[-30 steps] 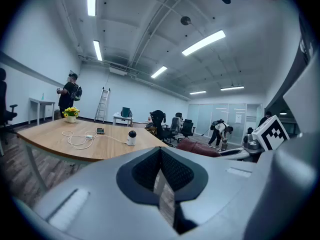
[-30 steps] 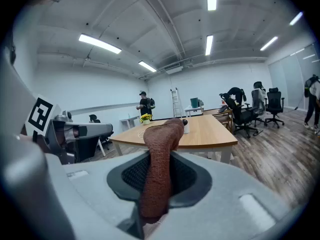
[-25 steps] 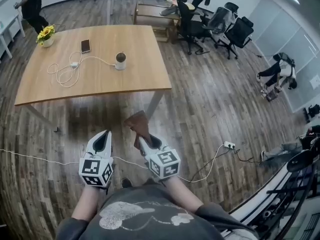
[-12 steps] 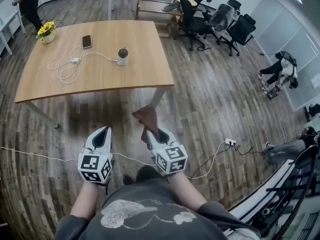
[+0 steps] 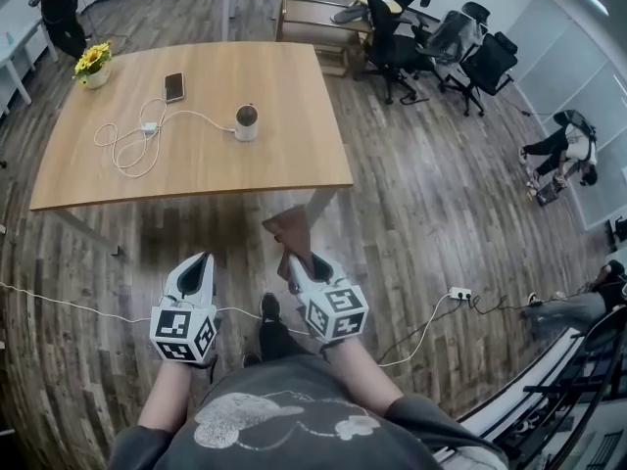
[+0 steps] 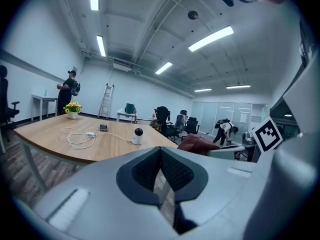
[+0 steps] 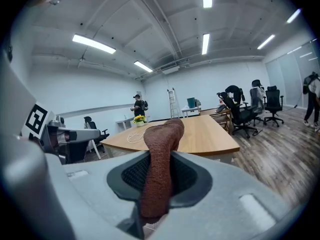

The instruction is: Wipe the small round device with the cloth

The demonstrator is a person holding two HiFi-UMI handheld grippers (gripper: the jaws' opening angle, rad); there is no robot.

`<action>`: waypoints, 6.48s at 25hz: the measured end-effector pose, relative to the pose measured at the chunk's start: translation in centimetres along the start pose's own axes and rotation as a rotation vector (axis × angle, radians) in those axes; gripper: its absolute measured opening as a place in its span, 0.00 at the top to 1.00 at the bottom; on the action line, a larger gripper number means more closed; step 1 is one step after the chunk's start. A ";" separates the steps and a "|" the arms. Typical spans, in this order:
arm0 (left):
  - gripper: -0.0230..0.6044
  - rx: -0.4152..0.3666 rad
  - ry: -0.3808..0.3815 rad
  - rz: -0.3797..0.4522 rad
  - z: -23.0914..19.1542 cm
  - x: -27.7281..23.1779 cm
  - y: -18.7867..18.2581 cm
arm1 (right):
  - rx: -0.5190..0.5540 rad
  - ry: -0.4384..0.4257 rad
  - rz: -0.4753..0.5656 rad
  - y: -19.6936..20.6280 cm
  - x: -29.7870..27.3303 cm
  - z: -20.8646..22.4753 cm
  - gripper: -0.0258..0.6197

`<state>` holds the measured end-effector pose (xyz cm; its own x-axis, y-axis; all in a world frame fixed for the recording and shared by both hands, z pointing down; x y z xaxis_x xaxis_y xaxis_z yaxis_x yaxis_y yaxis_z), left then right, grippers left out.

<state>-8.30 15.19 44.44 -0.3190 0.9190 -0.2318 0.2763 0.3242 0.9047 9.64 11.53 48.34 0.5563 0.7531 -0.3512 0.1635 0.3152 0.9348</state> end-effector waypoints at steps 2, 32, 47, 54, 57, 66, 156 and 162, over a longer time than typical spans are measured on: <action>0.93 -0.004 -0.022 0.002 -0.9 -1.7 -0.8 | 0.000 -0.020 0.013 -1.1 -2.2 1.0 0.83; 0.93 -0.029 -0.145 0.038 -5.0 -18.8 -8.1 | -0.005 -0.165 0.004 -7.3 -17.7 10.2 0.83; 0.93 -0.012 -0.071 -0.007 -12.3 -26.3 -10.6 | 0.071 -0.197 -0.066 -10.5 -29.9 7.8 0.83; 0.93 -0.004 -0.040 -0.036 -15.1 -29.5 -11.8 | 0.070 -0.219 -0.147 -10.0 -36.0 7.0 0.83; 0.93 0.001 -0.027 -0.044 -16.4 -30.7 -12.0 | 0.051 -0.197 -0.160 -9.5 -36.8 7.6 0.83; 0.93 0.020 0.043 -0.087 -17.7 -33.8 -11.4 | -0.012 -0.039 -0.203 -7.9 -35.5 11.7 0.83; 0.93 0.038 0.012 -0.231 -19.7 -37.3 -7.7 | 0.057 -0.038 -0.342 -5.7 -38.4 17.2 0.83; 0.93 0.010 0.024 -0.238 -18.7 -38.3 -7.9 | 0.156 -0.128 -0.249 -10.8 -38.5 17.9 0.83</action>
<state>-15.22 -26.79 52.91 -0.3975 0.8110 -0.4292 0.1998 0.5331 0.8221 1.06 -31.24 52.69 0.5801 0.5816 -0.5703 0.4248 0.3813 0.8211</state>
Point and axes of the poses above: the fingertips, and each gripper's own axes: x backward along the fingers, z to its right, y out of its underside, the point moved 1 cm from there along x, backward along the fingers, and after that the axes turned 9 degrees about x, right-handed, at the moved point
